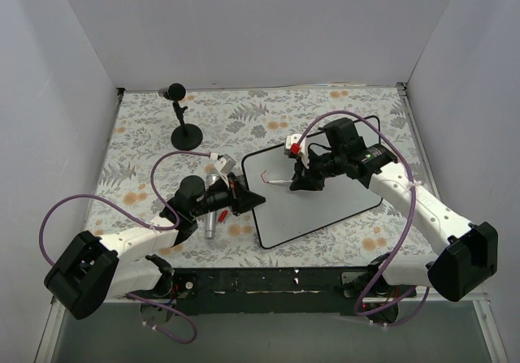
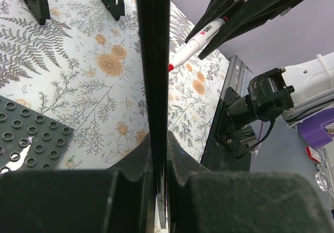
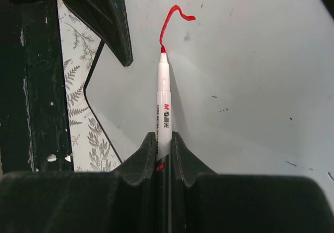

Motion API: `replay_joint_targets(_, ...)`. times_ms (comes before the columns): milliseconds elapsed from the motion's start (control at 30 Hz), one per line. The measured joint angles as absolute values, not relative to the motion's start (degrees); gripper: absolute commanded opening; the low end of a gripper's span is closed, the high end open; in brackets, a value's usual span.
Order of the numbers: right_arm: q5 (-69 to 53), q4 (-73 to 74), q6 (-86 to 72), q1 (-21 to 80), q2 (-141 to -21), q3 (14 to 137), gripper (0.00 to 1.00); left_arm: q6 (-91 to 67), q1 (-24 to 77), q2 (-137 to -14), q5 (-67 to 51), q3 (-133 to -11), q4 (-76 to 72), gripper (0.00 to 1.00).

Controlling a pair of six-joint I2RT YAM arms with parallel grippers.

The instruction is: Write a sentence on the whiteboard

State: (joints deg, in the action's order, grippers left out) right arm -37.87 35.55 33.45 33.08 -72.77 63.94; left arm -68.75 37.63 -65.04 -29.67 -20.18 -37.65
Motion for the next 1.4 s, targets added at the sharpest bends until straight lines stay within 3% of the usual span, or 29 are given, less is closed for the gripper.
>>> replay_joint_targets(1400, -43.70, 37.36, 37.67, 27.33, -66.87, 62.96, 0.01, -67.85, 37.89, -65.01, -29.65, -20.18, -38.09, 0.00)
